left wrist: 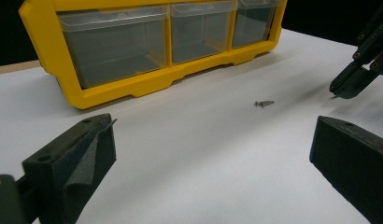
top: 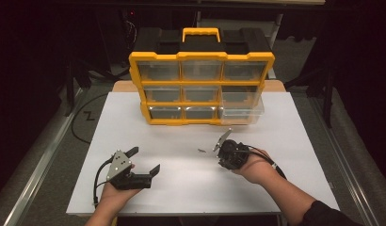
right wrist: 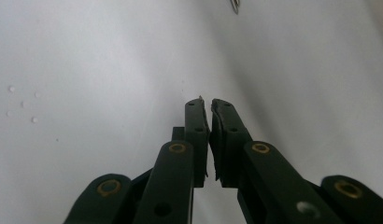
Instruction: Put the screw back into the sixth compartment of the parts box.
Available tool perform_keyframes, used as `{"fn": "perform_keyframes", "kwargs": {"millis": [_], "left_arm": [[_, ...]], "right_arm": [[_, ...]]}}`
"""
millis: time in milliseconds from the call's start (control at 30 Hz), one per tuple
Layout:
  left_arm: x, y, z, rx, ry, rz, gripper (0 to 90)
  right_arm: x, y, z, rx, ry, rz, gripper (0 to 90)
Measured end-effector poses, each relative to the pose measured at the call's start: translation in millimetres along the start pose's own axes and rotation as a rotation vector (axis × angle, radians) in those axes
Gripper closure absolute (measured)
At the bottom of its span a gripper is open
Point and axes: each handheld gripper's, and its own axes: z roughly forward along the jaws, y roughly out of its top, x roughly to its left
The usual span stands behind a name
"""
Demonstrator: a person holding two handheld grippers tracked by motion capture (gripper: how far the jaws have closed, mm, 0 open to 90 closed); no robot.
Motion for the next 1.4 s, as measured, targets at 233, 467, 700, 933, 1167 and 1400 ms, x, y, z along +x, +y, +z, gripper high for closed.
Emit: {"fn": "perform_keyframes", "kwargs": {"millis": [233,467,700,933,1167,1400], "left_arm": [[0.3,0.0,0.0,0.0,0.002,-0.001,1.2],[0.0,0.1,-0.4,-0.003,0.002,-0.001,1.2],[-0.3,0.2,-0.6,-0.009,0.005,-0.001,1.2],[0.3,0.1,-0.7,-0.005,0.005,-0.001,1.2],[0.3,0.2,-1.0,-0.006,0.005,-0.001,1.2],[0.3,0.4,-1.3,-0.009,0.005,-0.001,1.2]], "right_arm": [[-1.7,-10.0,-3.8,0.008,-0.007,0.016,87.6],[-4.3,-19.6,-12.3,0.008,-0.017,0.029,87.5],[-8.1,-29.3,-19.3,0.017,-0.023,0.041,87.5],[-12.2,-38.0,-25.0,0.02,-0.031,0.044,87.5],[-14.5,-43.5,-30.2,0.028,-0.035,0.045,87.5],[-16.9,-45.6,-37.9,0.028,-0.041,0.044,87.5]]}}
